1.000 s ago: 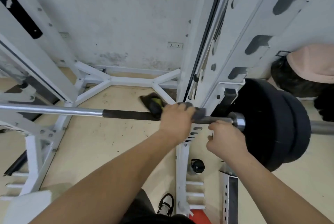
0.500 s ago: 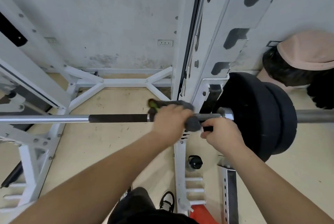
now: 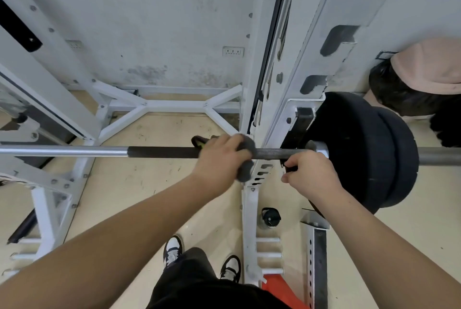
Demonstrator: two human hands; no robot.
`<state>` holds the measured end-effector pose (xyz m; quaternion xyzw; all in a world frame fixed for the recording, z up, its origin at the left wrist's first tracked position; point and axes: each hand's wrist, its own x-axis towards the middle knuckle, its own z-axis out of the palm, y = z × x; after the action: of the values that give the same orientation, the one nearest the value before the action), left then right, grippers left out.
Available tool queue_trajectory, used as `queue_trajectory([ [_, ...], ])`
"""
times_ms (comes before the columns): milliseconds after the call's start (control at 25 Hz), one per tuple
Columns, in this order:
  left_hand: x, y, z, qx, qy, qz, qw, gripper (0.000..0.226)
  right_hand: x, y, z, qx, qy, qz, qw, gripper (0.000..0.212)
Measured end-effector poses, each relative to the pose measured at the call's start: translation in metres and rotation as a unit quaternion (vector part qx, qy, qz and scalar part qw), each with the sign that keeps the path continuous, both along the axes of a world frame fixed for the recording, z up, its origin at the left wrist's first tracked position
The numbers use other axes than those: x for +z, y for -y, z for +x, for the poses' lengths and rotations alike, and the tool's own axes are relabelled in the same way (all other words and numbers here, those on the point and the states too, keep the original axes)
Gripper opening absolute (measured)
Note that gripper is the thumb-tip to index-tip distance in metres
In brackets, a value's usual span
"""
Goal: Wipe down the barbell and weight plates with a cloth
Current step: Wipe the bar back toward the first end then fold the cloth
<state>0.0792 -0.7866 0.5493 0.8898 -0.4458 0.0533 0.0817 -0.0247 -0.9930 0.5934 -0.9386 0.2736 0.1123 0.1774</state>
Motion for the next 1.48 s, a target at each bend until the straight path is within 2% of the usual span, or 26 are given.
queue_trajectory([
  [160, 0.007, 0.069, -0.025, -0.043, -0.028, 0.023, 0.998, 0.028, 0.004, -0.007, 0.005, 0.016, -0.034, -0.038, 0.999, 0.017],
  [240, 0.008, 0.045, -0.019, -0.052, 0.002, 0.053, 0.997, 0.03, 0.004, -0.012, 0.004, 0.022, -0.044, -0.068, 0.997, 0.018],
  [360, 0.007, -0.029, -0.006, 0.002, 0.03, 0.089, 0.996, 0.029, 0.004, -0.018, 0.0, 0.053, -0.05, -0.116, 0.991, 0.013],
  [440, 0.007, -0.083, -0.001, 0.08, 0.015, 0.062, 0.995, 0.03, 0.009, -0.023, 0.002, 0.081, -0.038, -0.145, 0.985, 0.022],
  [520, 0.013, -0.117, -0.005, 0.175, -0.036, -0.061, 0.982, 0.032, 0.012, -0.031, 0.011, 0.11, 0.023, -0.14, 0.984, 0.027],
  [560, 0.021, -0.121, -0.008, 0.226, -0.069, -0.167, 0.957, 0.034, 0.015, -0.038, 0.017, 0.132, 0.066, -0.119, 0.982, 0.026],
  [600, 0.028, -0.119, -0.009, 0.287, -0.096, -0.279, 0.911, 0.035, 0.016, -0.048, 0.025, 0.154, 0.105, -0.093, 0.978, 0.023],
  [680, 0.041, -0.106, -0.011, 0.409, -0.127, -0.466, 0.774, 0.031, 0.014, -0.067, 0.041, 0.188, 0.137, -0.055, 0.971, 0.02],
  [720, 0.04, -0.094, -0.011, 0.45, -0.144, -0.517, 0.714, 0.028, 0.012, -0.072, 0.046, 0.194, 0.127, -0.047, 0.972, 0.023],
  [800, 0.025, -0.072, -0.011, 0.512, -0.199, -0.544, 0.634, 0.028, 0.004, -0.085, 0.056, 0.212, 0.072, -0.059, 0.973, 0.025],
  [840, 0.018, -0.061, -0.012, 0.528, -0.232, -0.537, 0.616, 0.03, -0.001, -0.09, 0.056, 0.222, 0.051, -0.08, 0.97, 0.026],
  [880, 0.013, -0.052, -0.014, 0.536, -0.251, -0.525, 0.612, 0.032, -0.005, -0.094, 0.056, 0.228, 0.043, -0.1, 0.968, 0.026],
  [1000, 0.014, -0.02, -0.021, 0.564, -0.258, -0.473, 0.625, 0.033, -0.004, -0.099, 0.06, 0.229, 0.031, -0.122, 0.965, 0.019],
  [1080, 0.014, -0.002, -0.035, 0.509, -0.282, -0.447, 0.68, 0.033, 0.004, -0.098, 0.066, 0.216, 0.001, -0.098, 0.971, 0.013],
  [1120, 0.015, 0.002, -0.044, 0.454, -0.325, -0.445, 0.7, 0.033, 0.008, -0.096, 0.069, 0.197, -0.011, -0.081, 0.977, 0.01],
  [1160, 0.016, 0.003, -0.05, 0.401, -0.383, -0.455, 0.697, 0.033, 0.014, -0.094, 0.072, 0.167, -0.013, -0.054, 0.984, 0.007],
  [1240, 0.026, -0.013, -0.047, 0.357, -0.451, -0.503, 0.645, 0.031, 0.022, -0.09, 0.073, 0.103, 0.019, 0.007, 0.994, 0.015],
  [1280, 0.032, -0.026, -0.038, 0.376, -0.425, -0.526, 0.633, 0.031, 0.024, -0.089, 0.073, 0.083, 0.051, 0.029, 0.995, 0.023],
  [1320, 0.036, -0.042, -0.027, 0.404, -0.365, -0.532, 0.649, 0.032, 0.026, -0.089, 0.074, 0.071, 0.086, 0.052, 0.992, 0.028],
  [1360, 0.039, -0.057, -0.015, 0.426, -0.295, -0.503, 0.692, 0.033, 0.028, -0.091, 0.076, 0.059, 0.121, 0.076, 0.988, 0.03],
  [1400, 0.038, -0.07, -0.004, 0.421, -0.235, -0.452, 0.751, 0.035, 0.029, -0.096, 0.08, 0.049, 0.15, 0.102, 0.982, 0.028],
  [1480, 0.033, -0.076, 0.01, 0.355, -0.175, -0.267, 0.879, 0.041, 0.03, -0.109, 0.089, 0.04, 0.185, 0.132, 0.973, 0.024],
])
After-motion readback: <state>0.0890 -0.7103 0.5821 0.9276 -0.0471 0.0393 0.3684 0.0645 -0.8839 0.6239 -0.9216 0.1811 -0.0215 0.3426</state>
